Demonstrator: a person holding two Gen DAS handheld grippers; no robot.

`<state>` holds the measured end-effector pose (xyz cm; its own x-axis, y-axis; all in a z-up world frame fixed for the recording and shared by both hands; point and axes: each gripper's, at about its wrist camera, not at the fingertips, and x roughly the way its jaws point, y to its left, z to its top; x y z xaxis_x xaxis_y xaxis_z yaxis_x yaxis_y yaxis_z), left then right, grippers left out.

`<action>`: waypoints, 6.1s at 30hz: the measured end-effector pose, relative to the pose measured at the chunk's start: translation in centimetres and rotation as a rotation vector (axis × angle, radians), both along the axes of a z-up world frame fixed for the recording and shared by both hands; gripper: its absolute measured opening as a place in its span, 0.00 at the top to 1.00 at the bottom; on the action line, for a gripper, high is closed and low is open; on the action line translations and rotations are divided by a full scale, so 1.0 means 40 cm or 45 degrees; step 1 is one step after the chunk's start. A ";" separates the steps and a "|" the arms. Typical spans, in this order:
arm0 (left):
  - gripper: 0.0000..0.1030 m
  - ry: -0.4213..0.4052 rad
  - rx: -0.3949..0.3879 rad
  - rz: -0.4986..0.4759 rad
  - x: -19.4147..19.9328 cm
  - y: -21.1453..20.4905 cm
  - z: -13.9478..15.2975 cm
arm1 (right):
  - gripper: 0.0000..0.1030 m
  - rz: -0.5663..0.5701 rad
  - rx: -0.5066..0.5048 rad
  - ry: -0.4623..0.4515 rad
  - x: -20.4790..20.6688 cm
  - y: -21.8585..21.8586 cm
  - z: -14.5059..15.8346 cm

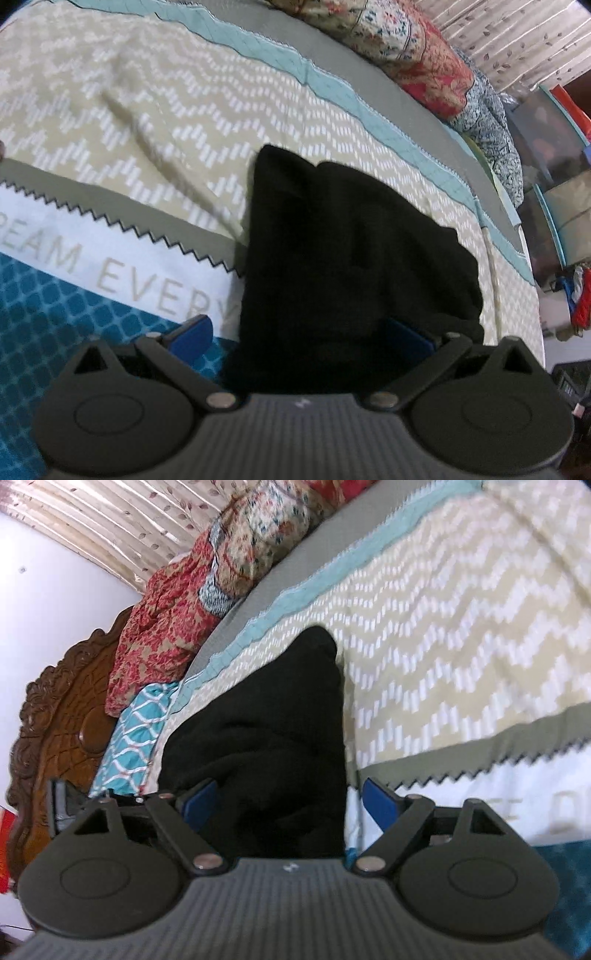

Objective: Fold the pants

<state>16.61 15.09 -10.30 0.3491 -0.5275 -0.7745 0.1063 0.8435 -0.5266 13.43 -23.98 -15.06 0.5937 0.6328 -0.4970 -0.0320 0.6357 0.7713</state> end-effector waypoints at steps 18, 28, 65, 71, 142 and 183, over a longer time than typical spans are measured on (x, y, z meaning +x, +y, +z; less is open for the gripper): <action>0.00 -0.070 -0.017 -0.027 -0.017 -0.002 -0.026 | 0.00 -0.012 -0.004 0.008 -0.010 0.036 -0.021; 0.00 -0.087 -0.020 -0.036 -0.032 -0.002 -0.026 | 0.00 -0.057 -0.067 -0.054 -0.024 0.065 -0.028; 0.49 -0.157 -0.170 -0.106 -0.074 -0.044 0.075 | 0.65 0.118 -0.255 -0.198 0.015 0.158 0.062; 0.49 -0.373 -0.179 -0.189 0.015 -0.110 0.230 | 0.66 0.085 -0.287 -0.505 0.030 0.143 0.203; 0.00 -0.463 0.817 0.062 -0.347 -0.356 0.205 | 0.00 -0.386 -0.660 -0.232 -0.308 0.132 0.158; 0.00 -0.222 0.886 -0.033 -0.339 -0.382 0.105 | 0.00 -0.391 -0.571 -0.088 -0.292 0.104 0.090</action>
